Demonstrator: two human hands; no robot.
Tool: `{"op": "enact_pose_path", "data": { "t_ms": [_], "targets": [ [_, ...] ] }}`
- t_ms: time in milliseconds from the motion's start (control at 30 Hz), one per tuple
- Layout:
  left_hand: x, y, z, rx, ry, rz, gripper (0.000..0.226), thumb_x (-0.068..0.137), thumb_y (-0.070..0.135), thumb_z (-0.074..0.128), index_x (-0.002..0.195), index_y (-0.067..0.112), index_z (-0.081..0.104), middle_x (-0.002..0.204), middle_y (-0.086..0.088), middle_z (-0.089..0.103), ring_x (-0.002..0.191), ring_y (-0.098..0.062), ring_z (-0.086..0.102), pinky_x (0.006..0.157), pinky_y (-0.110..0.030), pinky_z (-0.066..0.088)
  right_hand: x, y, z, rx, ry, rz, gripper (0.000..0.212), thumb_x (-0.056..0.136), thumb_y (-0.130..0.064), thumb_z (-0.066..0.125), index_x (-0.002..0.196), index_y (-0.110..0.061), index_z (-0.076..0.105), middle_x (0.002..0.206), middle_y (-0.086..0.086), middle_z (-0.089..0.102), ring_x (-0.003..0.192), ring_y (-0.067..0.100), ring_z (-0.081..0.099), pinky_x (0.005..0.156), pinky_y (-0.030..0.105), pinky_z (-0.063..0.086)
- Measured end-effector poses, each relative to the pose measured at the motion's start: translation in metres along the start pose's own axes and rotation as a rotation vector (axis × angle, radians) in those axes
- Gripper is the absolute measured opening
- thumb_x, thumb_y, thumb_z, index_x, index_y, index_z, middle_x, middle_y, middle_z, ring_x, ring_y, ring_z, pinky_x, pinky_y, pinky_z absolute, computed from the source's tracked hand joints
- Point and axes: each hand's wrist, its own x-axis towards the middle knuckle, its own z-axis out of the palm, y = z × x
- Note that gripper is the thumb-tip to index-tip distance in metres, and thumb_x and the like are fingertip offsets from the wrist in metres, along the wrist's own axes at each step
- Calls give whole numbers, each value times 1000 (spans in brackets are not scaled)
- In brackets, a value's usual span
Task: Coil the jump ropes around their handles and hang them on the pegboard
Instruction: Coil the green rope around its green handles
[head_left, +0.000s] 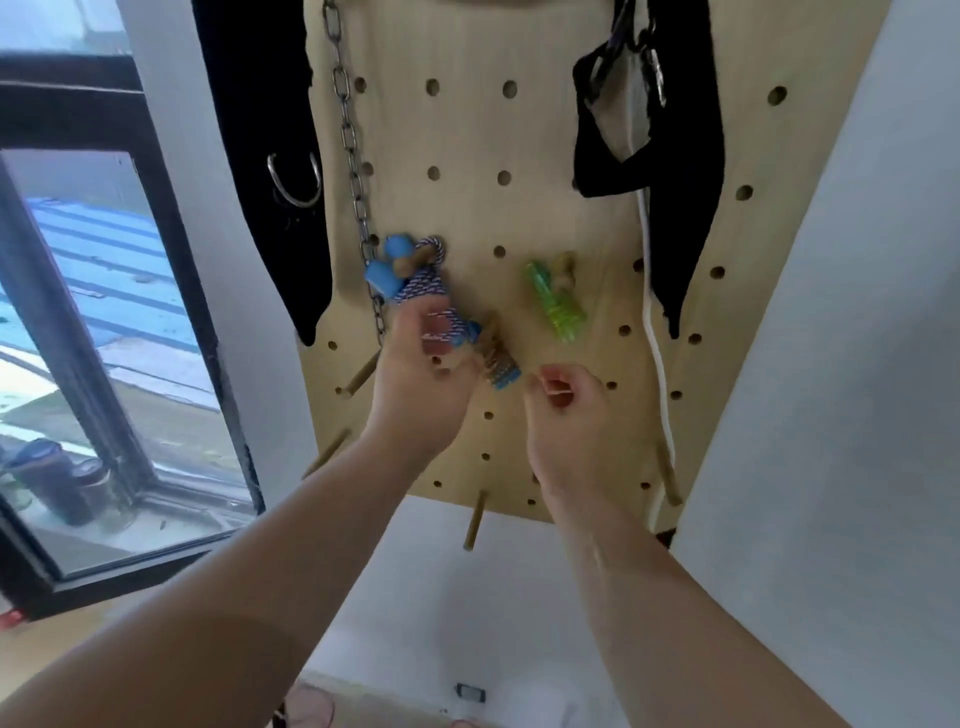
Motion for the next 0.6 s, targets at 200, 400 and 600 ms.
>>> {"op": "enact_pose_path", "data": {
  "t_ms": [200, 400, 600],
  "targets": [
    [-55, -62, -109, 107, -102, -127, 49, 84, 17, 80, 119, 36, 51, 111, 9, 61, 92, -12, 63, 78, -28, 56, -88, 8, 55, 18, -56, 143, 13, 92, -36, 67, 103, -29, 63, 109, -5, 63, 95, 6, 61, 85, 28, 54],
    [-119, -139, -244, 193, -156, -386, 42, 85, 26, 78, 117, 36, 54, 109, 13, 62, 87, -8, 64, 77, -39, 60, -209, 20, 133, -64, -218, 274, 12, 93, -30, 69, 103, -28, 62, 108, -2, 62, 83, 5, 58, 67, 15, 45],
    [-178, -203, -349, 278, -138, -657, 37, 89, 26, 76, 120, 28, 57, 114, 5, 61, 88, -9, 65, 78, -32, 57, -301, 50, 201, -233, -546, 404, 23, 90, -32, 74, 109, -26, 62, 118, 2, 55, 83, 6, 55, 59, 12, 43]
  ]
}}
